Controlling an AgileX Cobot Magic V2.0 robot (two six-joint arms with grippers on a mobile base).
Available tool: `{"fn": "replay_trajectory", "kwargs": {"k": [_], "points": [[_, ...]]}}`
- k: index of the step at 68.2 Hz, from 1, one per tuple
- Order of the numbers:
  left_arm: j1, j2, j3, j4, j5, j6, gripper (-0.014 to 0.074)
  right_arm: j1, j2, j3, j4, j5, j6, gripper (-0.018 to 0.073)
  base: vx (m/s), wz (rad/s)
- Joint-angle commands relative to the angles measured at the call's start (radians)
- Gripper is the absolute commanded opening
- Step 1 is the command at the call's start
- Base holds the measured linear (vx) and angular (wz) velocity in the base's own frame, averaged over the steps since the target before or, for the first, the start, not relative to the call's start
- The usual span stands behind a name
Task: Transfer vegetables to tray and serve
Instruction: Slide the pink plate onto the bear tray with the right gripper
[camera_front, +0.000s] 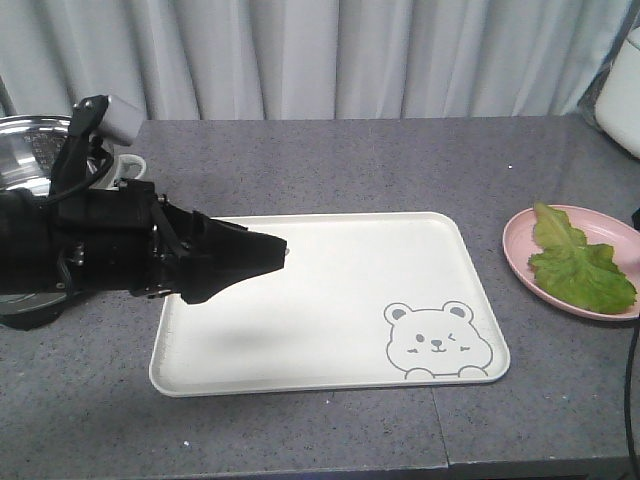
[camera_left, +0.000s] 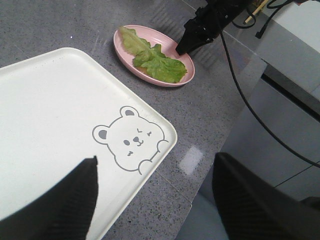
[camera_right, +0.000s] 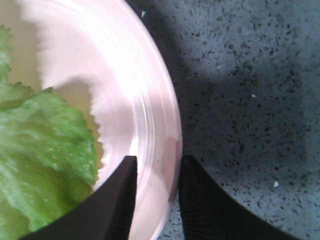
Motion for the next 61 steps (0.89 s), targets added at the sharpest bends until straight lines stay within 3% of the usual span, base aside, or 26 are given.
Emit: {"fn": "replay_trajectory", "kwargs": {"k": [1, 21, 43, 61], "points": [[-0.005, -0.022, -0.023, -0.061, 0.001, 0.001, 0.0482, -0.004, -0.055, -0.023, 0.0, 0.007, -0.003, 0.015, 0.0, 0.0], [-0.005, -0.022, -0.023, -0.061, 0.001, 0.001, 0.0482, -0.004, -0.039, -0.023, -0.001, 0.012, -0.002, 0.0021, 0.0, 0.0], [-0.005, -0.022, -0.023, -0.061, 0.001, 0.001, 0.0482, -0.004, -0.035, -0.03, 0.002, 0.009, -0.003, -0.0008, 0.0, 0.0], [-0.005, -0.022, -0.023, -0.061, 0.001, 0.001, 0.0482, -0.009, -0.035, -0.146, 0.147, 0.086, -0.033, -0.0008, 0.0, 0.0]]}}
